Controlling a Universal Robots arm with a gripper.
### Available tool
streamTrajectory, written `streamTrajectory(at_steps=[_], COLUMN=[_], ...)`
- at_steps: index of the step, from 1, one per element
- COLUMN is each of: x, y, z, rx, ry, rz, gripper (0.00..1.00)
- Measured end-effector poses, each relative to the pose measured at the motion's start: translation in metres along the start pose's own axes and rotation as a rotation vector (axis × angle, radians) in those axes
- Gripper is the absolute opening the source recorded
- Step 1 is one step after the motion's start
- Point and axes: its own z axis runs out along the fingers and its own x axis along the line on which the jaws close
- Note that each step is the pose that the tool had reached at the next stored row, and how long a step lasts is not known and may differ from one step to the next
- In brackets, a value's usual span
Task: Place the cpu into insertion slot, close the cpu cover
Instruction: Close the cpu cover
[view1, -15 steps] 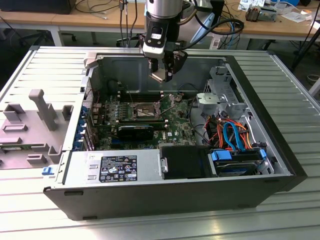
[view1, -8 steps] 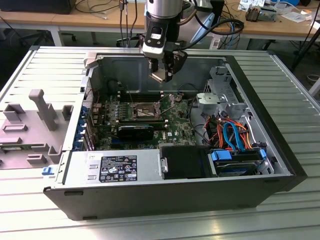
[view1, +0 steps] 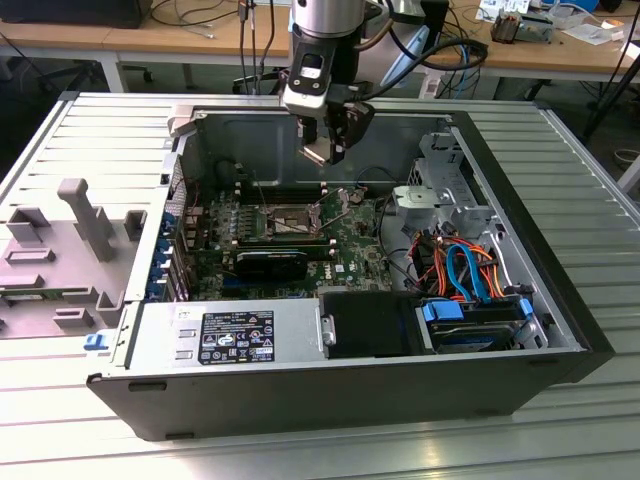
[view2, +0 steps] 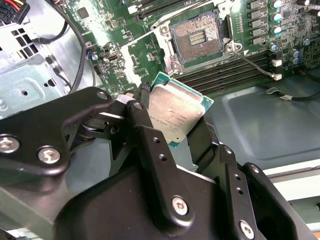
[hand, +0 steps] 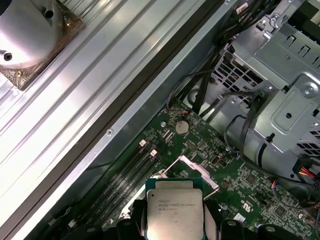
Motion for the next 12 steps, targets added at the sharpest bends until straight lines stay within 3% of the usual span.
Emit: streamTrajectory(at_steps=[12], x=[0.0000], y=[0.0000], z=[0.0002], rx=[-0.0003], ry=[-0.0010], rz=[0.012], gripper=[0.55])
